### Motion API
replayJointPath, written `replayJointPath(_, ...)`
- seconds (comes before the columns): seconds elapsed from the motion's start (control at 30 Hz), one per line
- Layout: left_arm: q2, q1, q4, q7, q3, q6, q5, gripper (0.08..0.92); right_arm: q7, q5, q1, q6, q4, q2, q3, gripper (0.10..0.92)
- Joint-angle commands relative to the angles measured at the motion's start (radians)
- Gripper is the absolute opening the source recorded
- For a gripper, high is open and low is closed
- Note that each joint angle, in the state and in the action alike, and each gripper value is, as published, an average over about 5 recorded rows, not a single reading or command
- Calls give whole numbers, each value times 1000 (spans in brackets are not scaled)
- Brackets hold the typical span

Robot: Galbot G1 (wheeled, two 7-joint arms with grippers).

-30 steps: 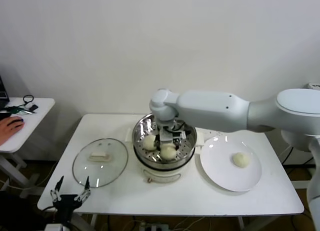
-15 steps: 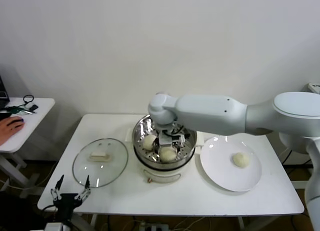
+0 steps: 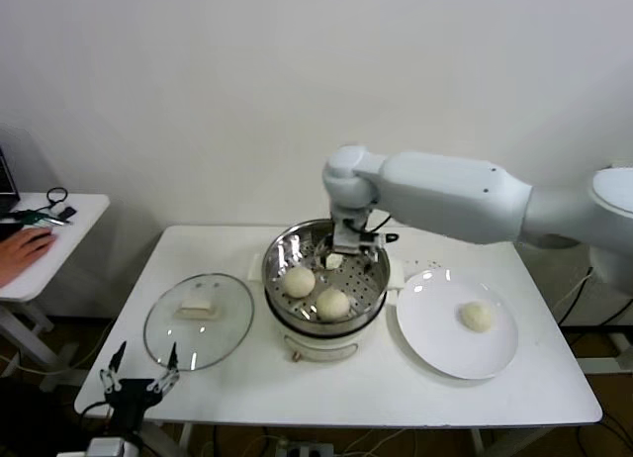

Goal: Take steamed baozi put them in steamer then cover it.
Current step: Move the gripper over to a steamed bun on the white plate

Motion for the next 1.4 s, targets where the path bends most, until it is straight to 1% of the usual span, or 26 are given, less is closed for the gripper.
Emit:
replayJointPath(0.03,-3,-5,-6,2,1,2,4,823,140,189,82,-242,-10,-262,-53,823)
replayJointPath(0.2,-2,-10,-10,3,4,3,12,823,212,255,11,-421,38,-414,-31,823)
replayJointPath(0.27,0,-14,-11,3,4,4,13,823,215,275,-41,-474,47,-470,-1,823)
replayJointPath(0.4,1,-21,-16,2,7,5,13,823,199,307,-159,-533,39,-554,82,823)
replayJointPath(0.53,2,-24,-32,5,14,10,14,823,176,309,-279,-541,-38,-592,180,823)
replayJointPath(0.63,1,-26,-41,5,17,14,14,823,146,287,-348,-532,-88,-603,230,823)
replayJointPath(0.9,-2,-26,-38,5,19,15,21,823,109,217,-501,-527,-128,-599,324,823)
replayJointPath(1.4,-8,-34,-21,3,17,23,36,823,107,83,-628,-471,-319,-478,432,823)
